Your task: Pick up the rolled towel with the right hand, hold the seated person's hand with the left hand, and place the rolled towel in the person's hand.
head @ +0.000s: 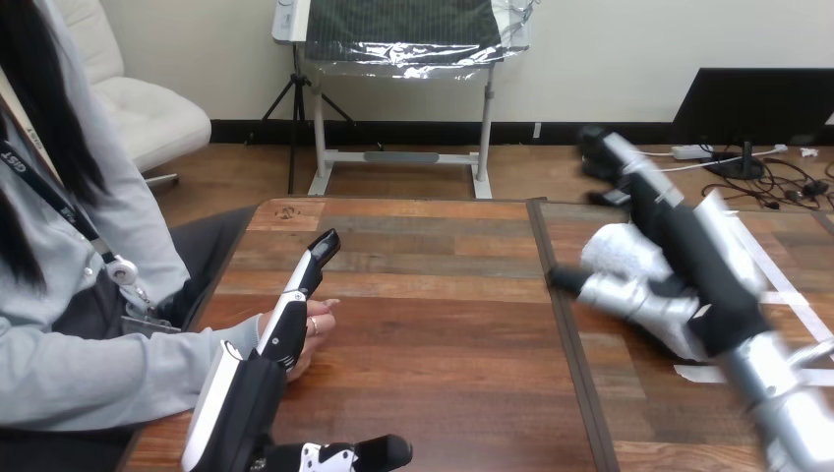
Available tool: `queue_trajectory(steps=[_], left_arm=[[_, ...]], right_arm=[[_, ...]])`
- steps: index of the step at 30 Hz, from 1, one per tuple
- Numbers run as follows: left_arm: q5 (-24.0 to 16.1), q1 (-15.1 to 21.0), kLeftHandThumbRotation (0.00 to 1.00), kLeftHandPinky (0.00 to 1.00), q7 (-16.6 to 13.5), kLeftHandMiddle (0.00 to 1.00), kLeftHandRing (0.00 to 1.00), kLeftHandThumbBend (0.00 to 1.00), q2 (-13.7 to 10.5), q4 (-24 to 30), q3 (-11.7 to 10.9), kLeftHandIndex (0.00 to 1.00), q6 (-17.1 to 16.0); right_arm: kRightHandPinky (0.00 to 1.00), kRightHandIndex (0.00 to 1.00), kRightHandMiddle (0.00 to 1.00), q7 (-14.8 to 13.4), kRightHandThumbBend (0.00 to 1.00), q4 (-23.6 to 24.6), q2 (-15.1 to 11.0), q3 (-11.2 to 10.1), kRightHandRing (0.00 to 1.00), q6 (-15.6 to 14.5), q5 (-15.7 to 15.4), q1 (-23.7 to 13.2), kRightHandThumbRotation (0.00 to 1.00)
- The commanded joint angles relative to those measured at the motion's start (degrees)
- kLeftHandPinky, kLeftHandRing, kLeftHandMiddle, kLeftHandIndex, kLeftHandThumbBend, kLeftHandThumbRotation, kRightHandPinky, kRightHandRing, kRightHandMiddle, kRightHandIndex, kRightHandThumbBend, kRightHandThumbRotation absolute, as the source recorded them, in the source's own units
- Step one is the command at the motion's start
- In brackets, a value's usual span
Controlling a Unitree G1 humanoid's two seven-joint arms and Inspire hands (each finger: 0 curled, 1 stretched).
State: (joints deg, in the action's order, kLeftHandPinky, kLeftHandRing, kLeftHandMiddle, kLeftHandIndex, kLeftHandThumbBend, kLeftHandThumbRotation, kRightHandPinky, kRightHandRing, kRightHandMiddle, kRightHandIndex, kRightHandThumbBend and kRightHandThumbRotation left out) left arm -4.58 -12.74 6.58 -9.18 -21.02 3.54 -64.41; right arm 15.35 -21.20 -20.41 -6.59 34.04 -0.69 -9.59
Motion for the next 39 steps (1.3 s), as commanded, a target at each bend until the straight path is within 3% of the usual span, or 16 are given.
queue_trajectory(steps=[1,4,11,16,23,28,39], left_arm=[[0.2,4.0,0.56,1.0,-0.5,0.99,1.0,1.0,1.0,0.2,0.1,0.98,-0.9],[0.0,4.1,0.56,1.0,-0.5,0.98,1.0,1.0,1.3,0.1,0.0,0.97,-1.0],[-0.2,3.9,0.57,1.0,-0.5,0.98,1.0,1.0,1.7,-0.2,0.0,0.98,-1.0],[-0.6,3.7,0.58,1.0,-0.7,0.98,1.0,1.0,2.1,-0.3,-0.2,0.98,-1.2],[-0.7,3.6,0.58,1.0,-0.7,0.99,1.0,1.0,2.1,-0.4,-0.1,0.98,-1.6],[-0.5,3.8,0.58,1.0,-0.6,0.98,1.0,1.0,2.0,-1.1,-0.1,0.98,-2.3],[-0.1,3.6,0.57,1.0,-0.6,0.98,1.0,1.0,2.1,-0.9,0.1,0.98,-2.0]], right_arm=[[0.86,0.94,0.94,-1.7,1.0,5.3,-4.8,-2.6,0.93,-4.7,-1.5,-7.9,0.44],[0.86,0.94,0.94,-1.3,1.0,5.0,-6.5,-3.0,0.93,-6.9,-1.3,-10.0,0.43],[0.85,0.92,0.93,-0.6,1.0,5.8,-11.1,-3.1,0.94,-15.5,-3.2,-15.1,0.4],[0.84,0.91,0.93,0.5,1.0,5.5,-13.7,-2.8,0.94,-19.4,-4.1,-18.3,0.39],[0.78,0.89,0.92,1.4,1.0,5.1,-17.7,-1.1,0.91,-26.4,-8.6,-23.4,0.39],[0.73,0.87,0.9,2.1,1.0,3.5,-18.8,-0.4,0.88,-29.1,-10.7,-26.5,0.39],[0.65,0.85,0.85,2.5,1.0,-5.1,-20.7,3.7,0.81,-32.7,-18.0,-35.0,0.45]])
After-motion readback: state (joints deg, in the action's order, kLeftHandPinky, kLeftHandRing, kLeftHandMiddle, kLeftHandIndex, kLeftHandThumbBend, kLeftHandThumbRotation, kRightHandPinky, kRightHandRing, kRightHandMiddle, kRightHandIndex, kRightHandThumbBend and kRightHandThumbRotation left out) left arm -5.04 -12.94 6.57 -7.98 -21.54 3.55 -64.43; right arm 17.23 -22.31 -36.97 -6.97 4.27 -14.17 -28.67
